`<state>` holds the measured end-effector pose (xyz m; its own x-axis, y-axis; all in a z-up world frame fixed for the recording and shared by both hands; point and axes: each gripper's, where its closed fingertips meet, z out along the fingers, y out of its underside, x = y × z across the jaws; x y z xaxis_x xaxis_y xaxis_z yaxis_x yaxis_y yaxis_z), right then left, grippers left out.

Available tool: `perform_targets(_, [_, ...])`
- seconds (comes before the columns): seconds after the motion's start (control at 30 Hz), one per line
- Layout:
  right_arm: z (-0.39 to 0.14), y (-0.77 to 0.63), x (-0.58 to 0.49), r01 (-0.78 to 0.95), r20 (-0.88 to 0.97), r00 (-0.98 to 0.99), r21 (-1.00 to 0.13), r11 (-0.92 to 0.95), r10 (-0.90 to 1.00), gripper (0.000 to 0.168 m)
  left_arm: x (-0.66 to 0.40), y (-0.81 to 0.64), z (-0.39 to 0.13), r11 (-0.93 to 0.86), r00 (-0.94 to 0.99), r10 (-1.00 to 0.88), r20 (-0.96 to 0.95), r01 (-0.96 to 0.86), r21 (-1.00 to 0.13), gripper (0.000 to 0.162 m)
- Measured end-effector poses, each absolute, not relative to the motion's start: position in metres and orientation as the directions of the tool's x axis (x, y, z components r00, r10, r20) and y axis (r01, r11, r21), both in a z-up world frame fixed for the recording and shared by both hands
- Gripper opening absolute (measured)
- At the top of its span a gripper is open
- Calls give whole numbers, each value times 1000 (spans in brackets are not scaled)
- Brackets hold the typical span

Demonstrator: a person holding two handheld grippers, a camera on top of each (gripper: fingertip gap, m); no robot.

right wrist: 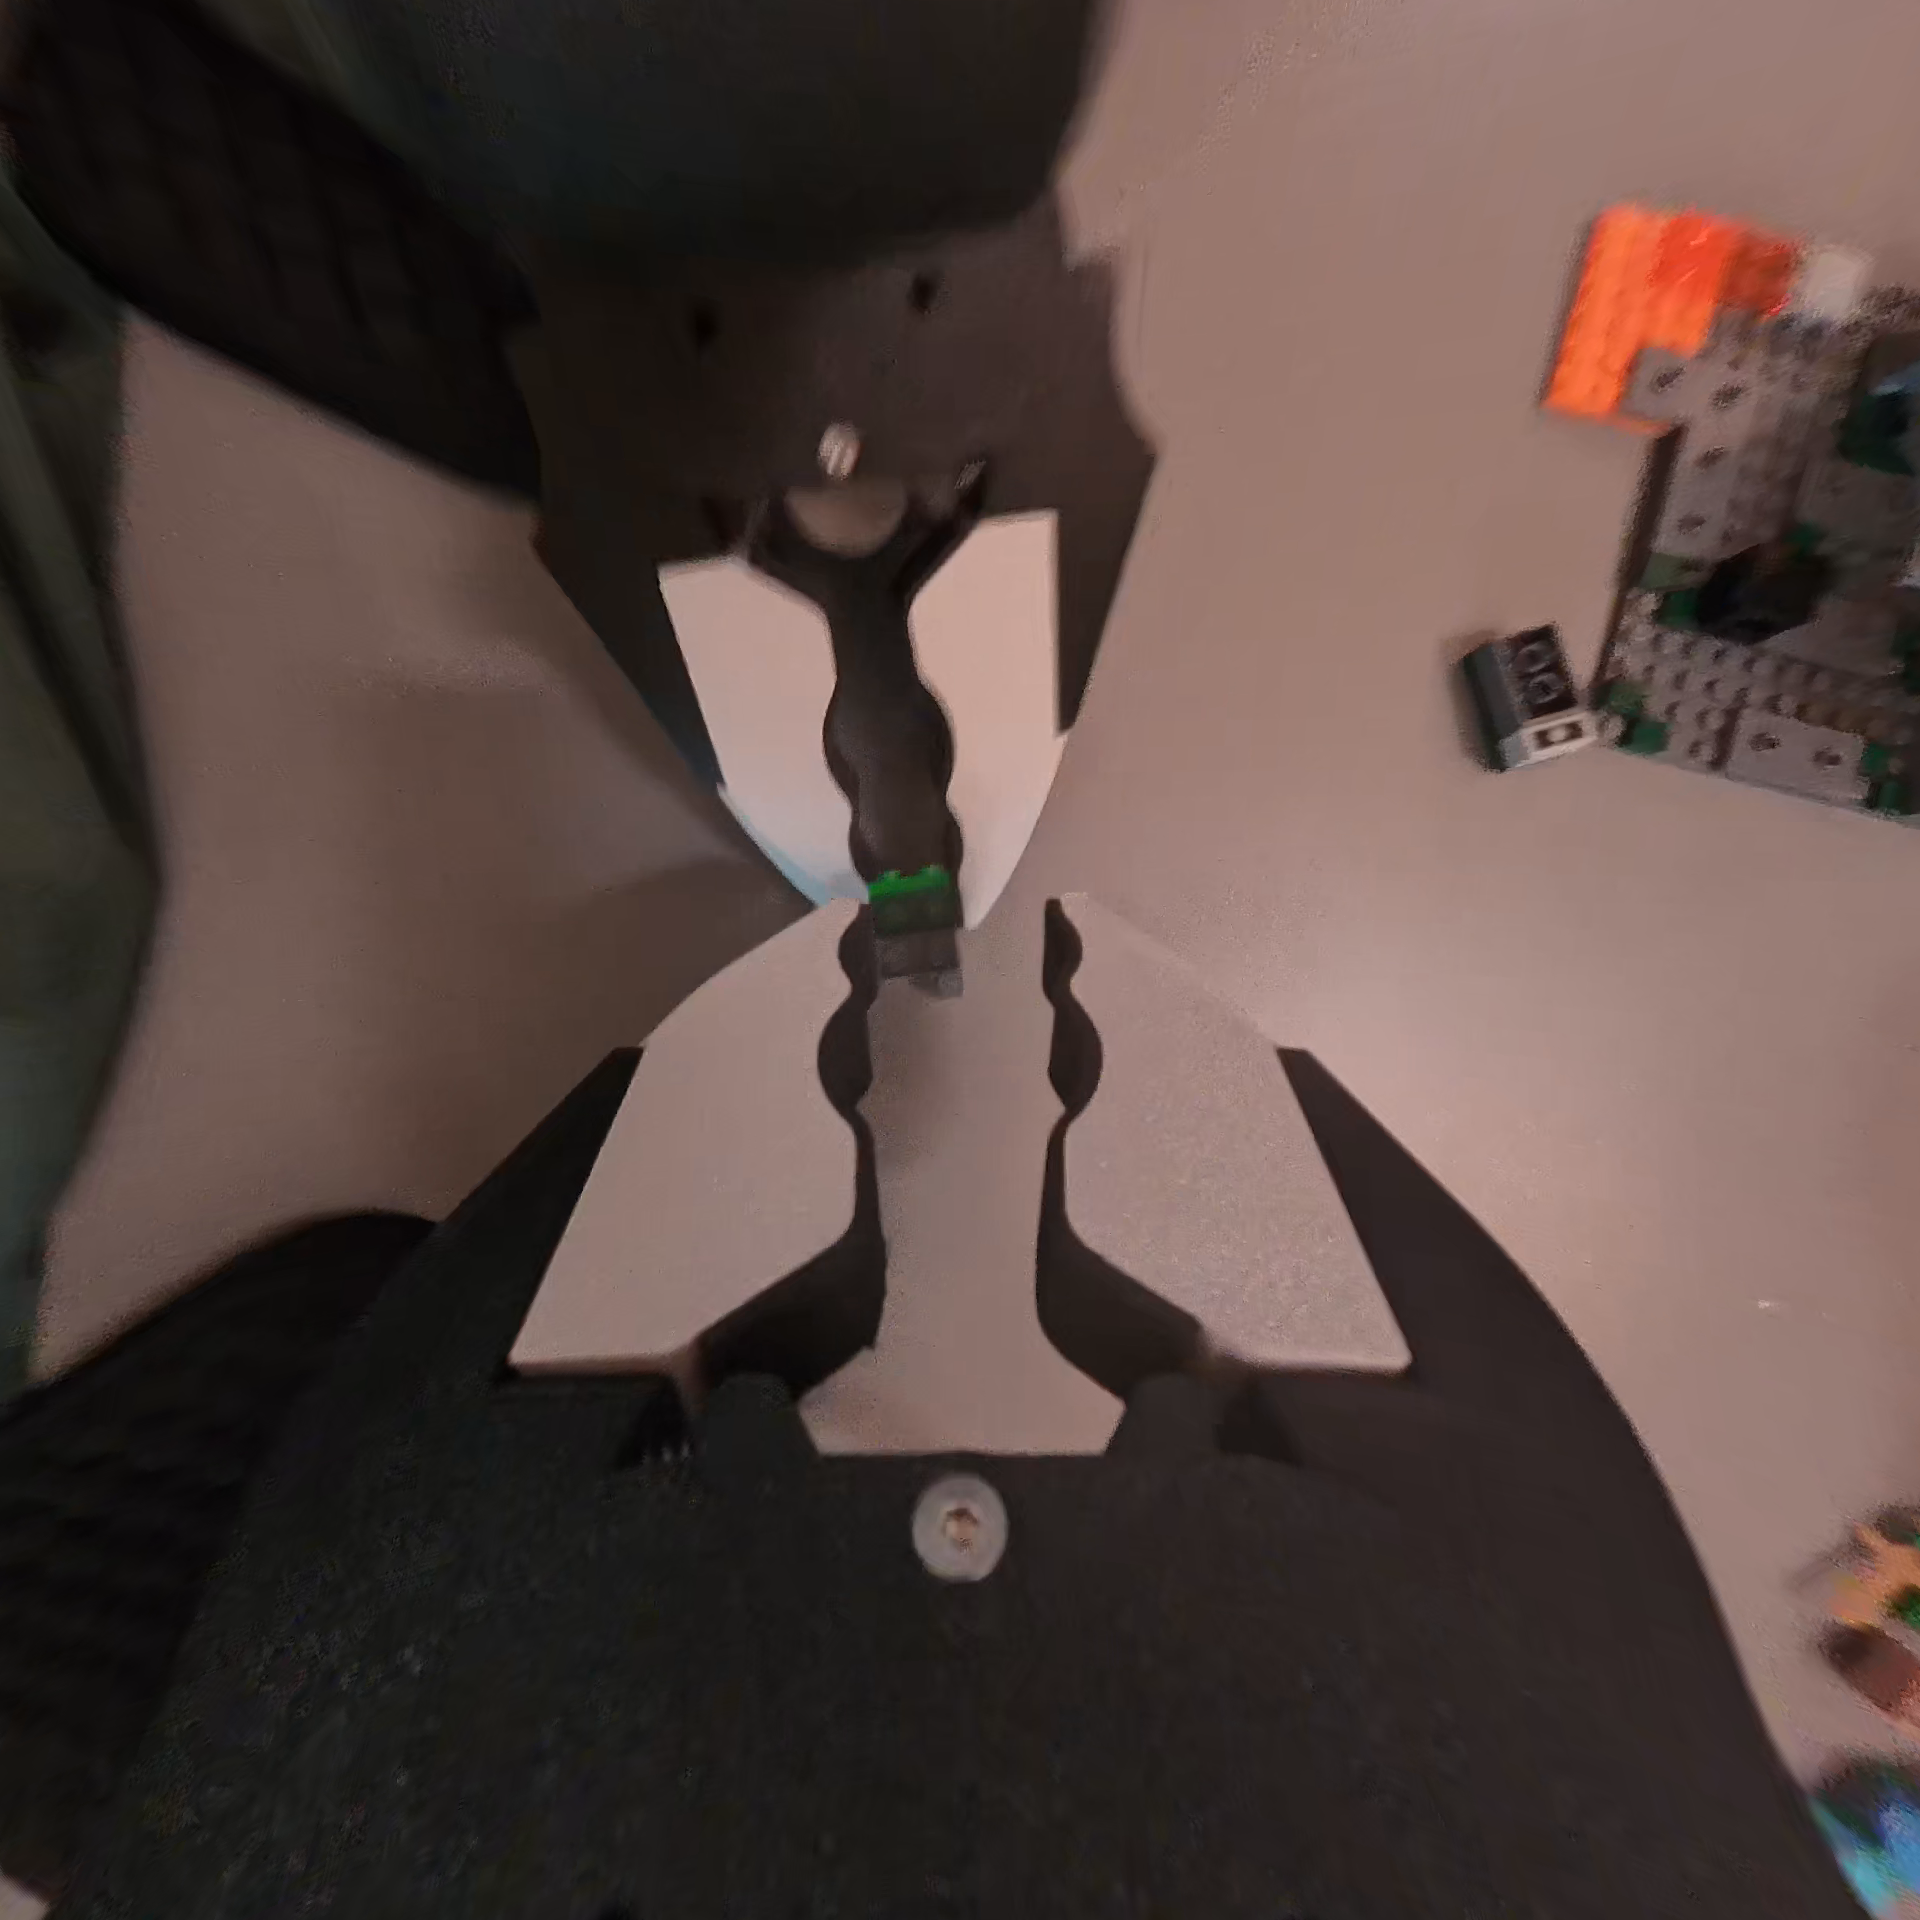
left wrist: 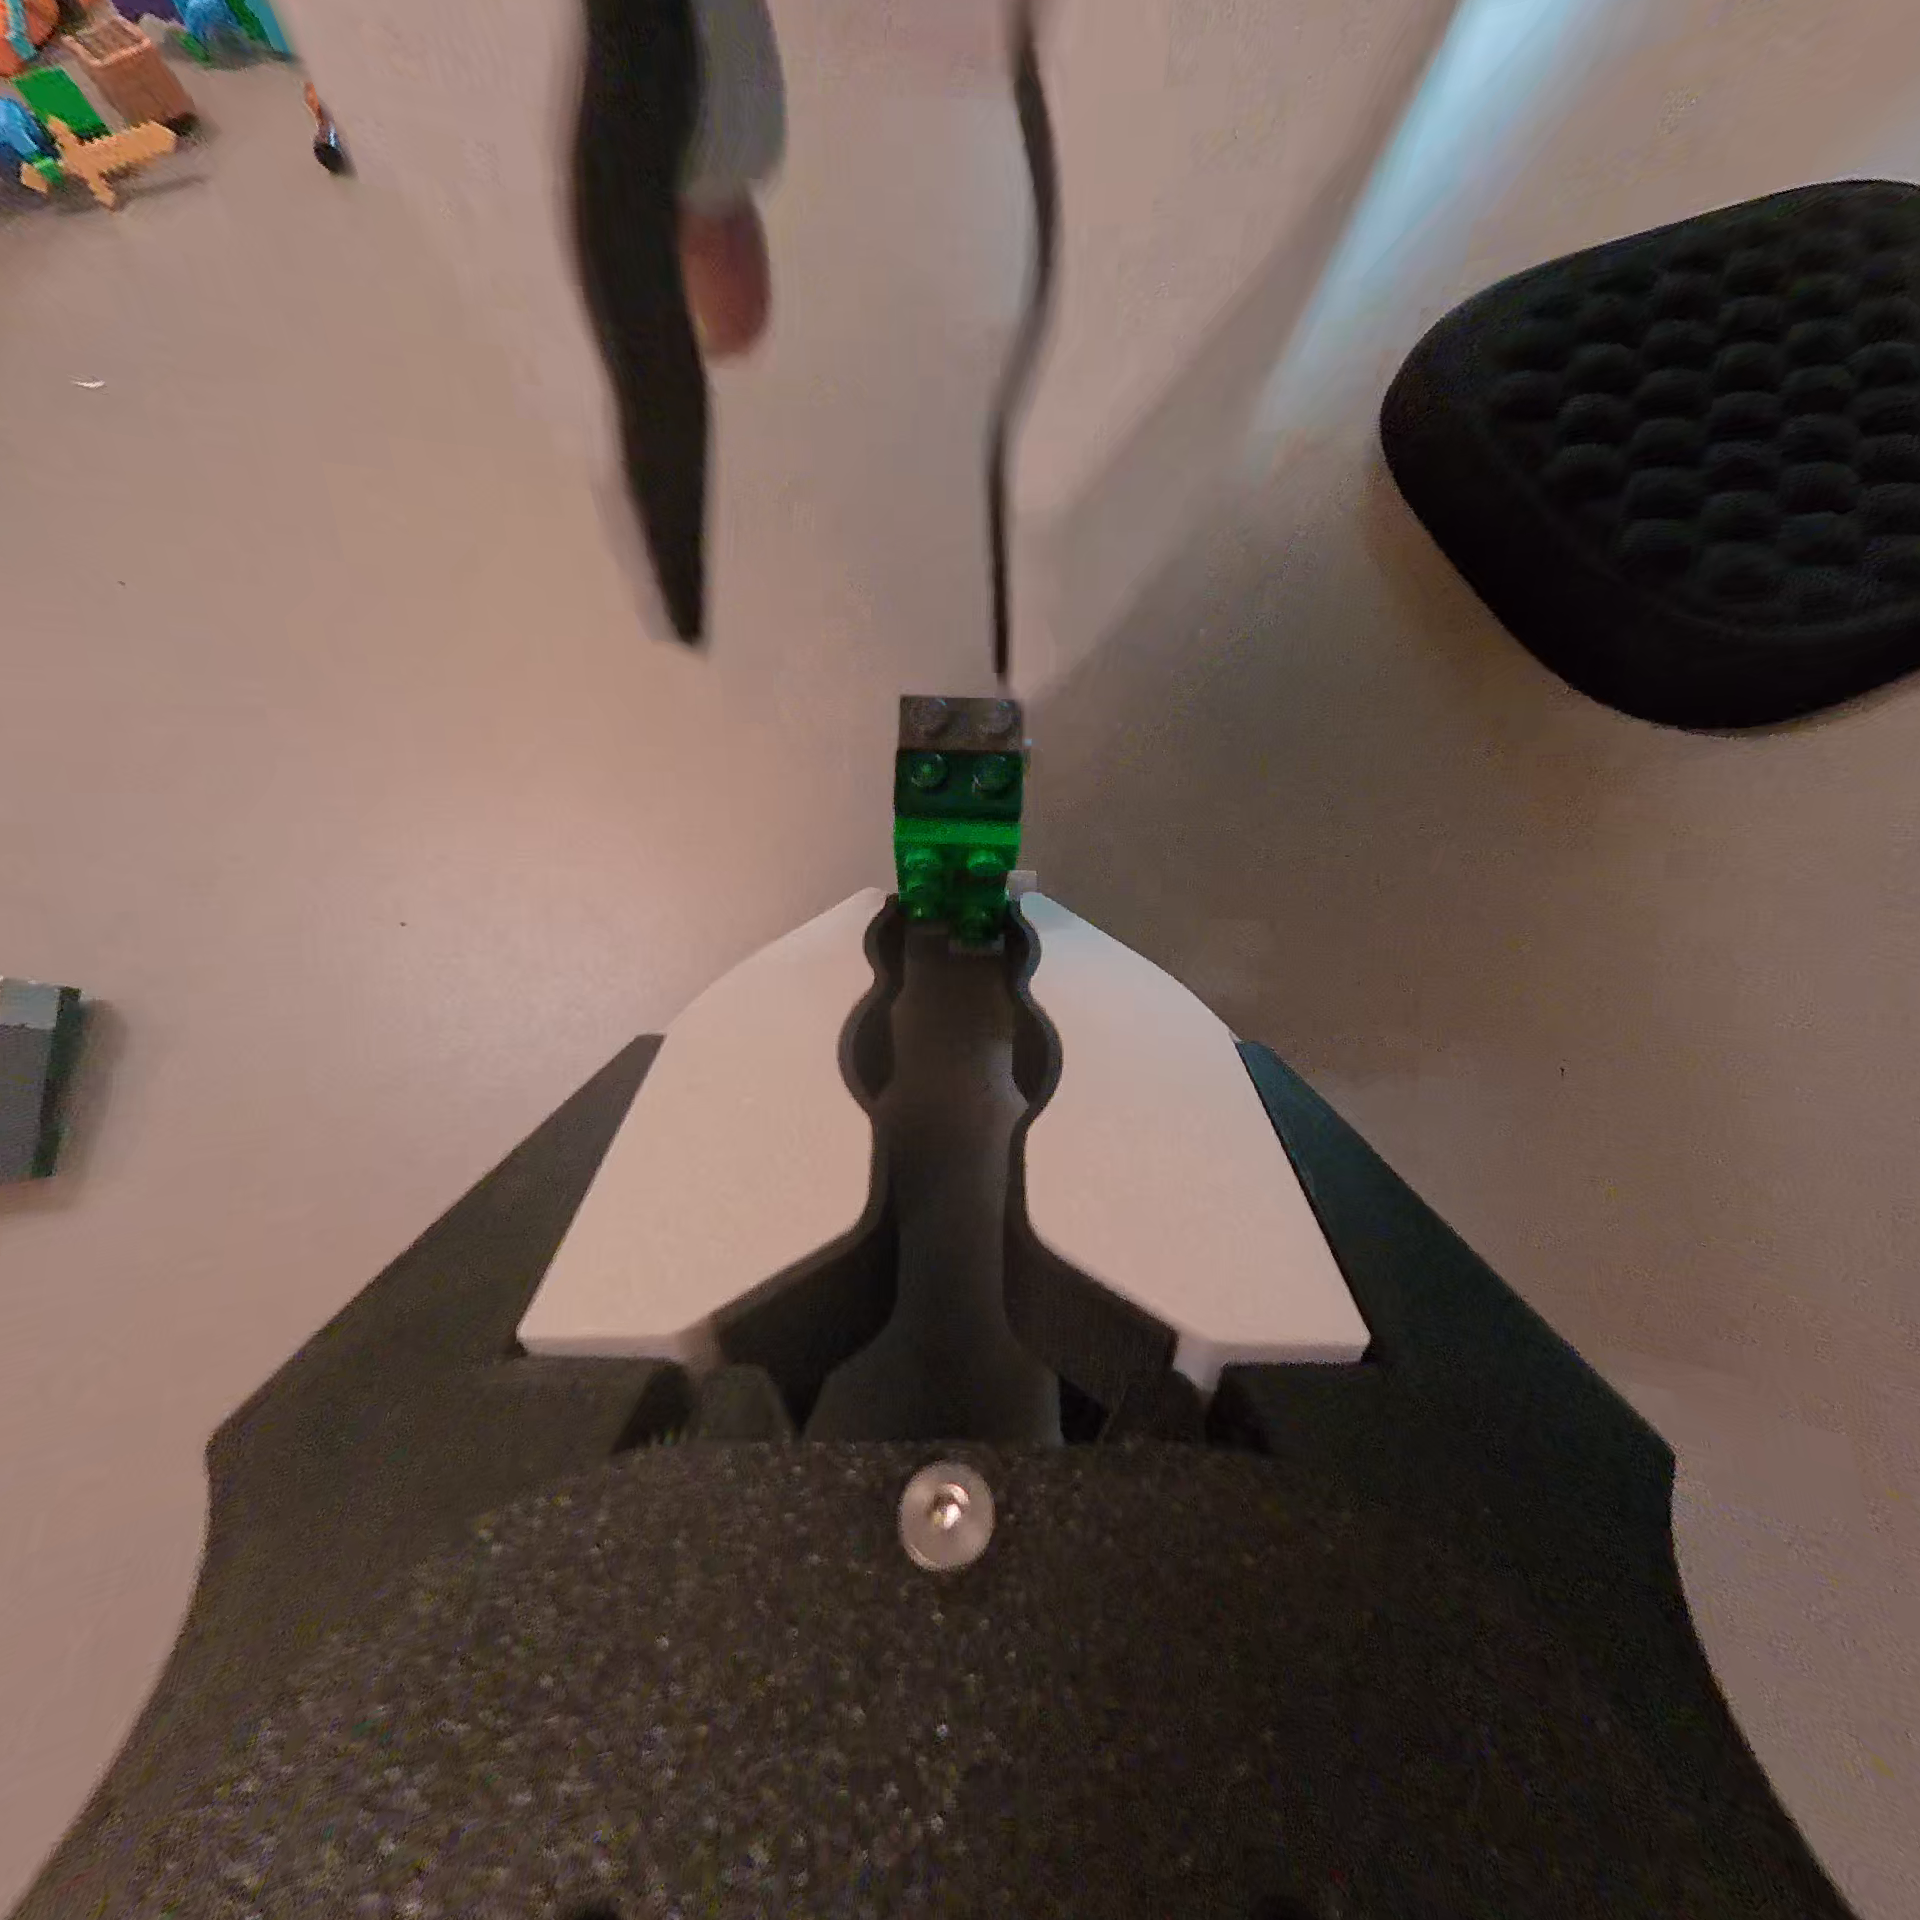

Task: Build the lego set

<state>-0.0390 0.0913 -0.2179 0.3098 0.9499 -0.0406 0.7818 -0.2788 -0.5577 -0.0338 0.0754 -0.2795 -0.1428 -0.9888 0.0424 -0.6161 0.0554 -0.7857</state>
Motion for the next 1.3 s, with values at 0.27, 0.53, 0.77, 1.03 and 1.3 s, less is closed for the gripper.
perform_targets(0.27, [-216,181,-18,730,120,391,-644,-228,913,29,-34,75,-279,53,-144,-988,47,-615,-787,19])
perform_targets(0.53, [-278,242,-44,793,173,313,-589,-156,934,31,-35,74,-276,36,-154,-985,72,-601,-798,33])
perform_targets(0.77, [-257,216,-43,688,-26,351,-670,-277,936,16,-39,71,-266,35,-195,-977,91,-558,-829,45])
perform_targets(1.03, [-197,126,-17,442,-236,449,-779,-444,862,17,-46,92,-232,49,-176,-984,32,-436,-899,39])
perform_targets(1.3, [-194,71,-12,355,-256,504,-810,-468,825,17,-50,80,-240,144,-228,-973,-39,-463,-874,38])
